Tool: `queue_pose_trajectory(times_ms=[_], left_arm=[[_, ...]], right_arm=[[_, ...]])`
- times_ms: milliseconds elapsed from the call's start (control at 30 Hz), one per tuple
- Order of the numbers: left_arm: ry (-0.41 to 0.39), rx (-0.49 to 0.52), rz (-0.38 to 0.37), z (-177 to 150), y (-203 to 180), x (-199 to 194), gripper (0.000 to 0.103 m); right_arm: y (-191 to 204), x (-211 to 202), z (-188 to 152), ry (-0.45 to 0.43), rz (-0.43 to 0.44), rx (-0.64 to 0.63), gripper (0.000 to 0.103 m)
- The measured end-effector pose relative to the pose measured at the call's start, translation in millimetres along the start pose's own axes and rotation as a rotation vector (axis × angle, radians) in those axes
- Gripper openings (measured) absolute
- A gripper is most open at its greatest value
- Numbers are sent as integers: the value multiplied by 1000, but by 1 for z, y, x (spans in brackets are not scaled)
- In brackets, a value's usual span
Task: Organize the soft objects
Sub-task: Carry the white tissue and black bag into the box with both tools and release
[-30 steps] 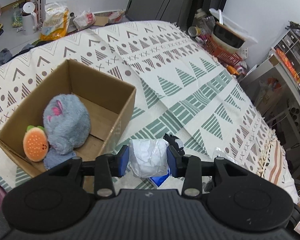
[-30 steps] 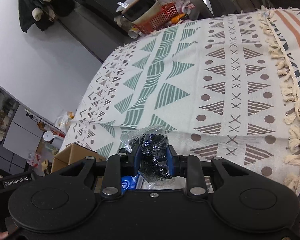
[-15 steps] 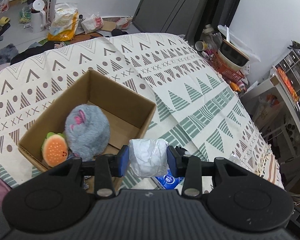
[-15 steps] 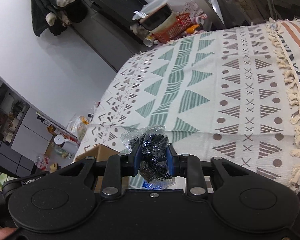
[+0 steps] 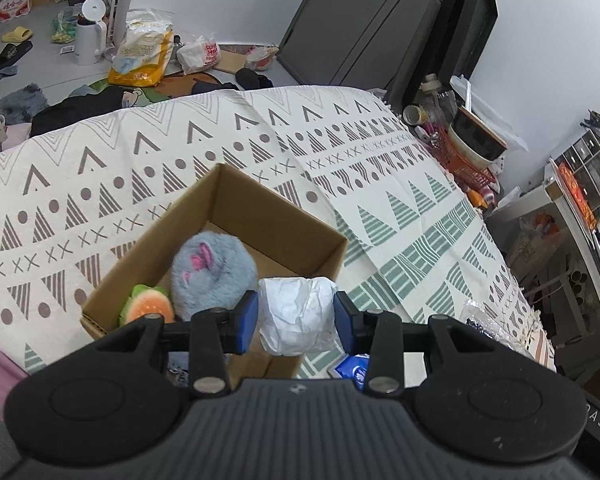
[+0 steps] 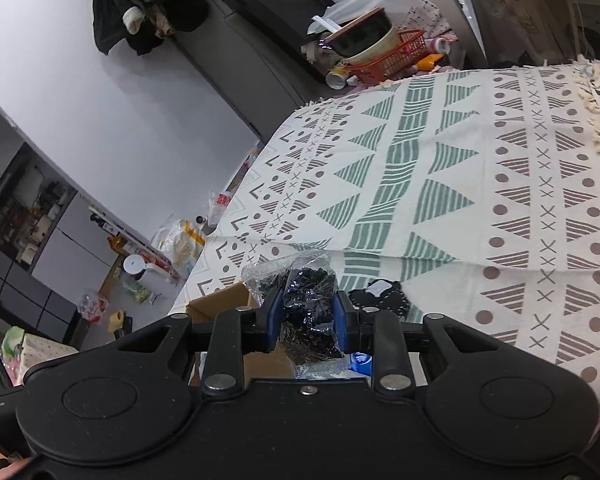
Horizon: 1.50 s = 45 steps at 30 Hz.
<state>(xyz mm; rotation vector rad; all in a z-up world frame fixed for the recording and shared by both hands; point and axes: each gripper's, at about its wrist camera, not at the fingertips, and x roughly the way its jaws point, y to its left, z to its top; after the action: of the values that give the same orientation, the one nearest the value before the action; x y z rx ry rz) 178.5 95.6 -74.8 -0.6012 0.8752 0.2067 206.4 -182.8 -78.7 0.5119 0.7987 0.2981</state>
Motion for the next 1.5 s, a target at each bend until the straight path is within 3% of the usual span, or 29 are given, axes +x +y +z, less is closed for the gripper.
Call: queue_pose_trajectory(times_ms=[900, 1333, 1500], left_arm=[[10, -61, -21, 34, 61, 19, 40], [25, -65, -33, 64, 62, 51, 40], [55, -81, -33, 77, 62, 65, 45]], right_arm=[[73, 52, -21, 84, -17, -88, 27], [95, 88, -17, 119, -18, -93, 27], [101, 98, -16, 131, -19, -97, 27]])
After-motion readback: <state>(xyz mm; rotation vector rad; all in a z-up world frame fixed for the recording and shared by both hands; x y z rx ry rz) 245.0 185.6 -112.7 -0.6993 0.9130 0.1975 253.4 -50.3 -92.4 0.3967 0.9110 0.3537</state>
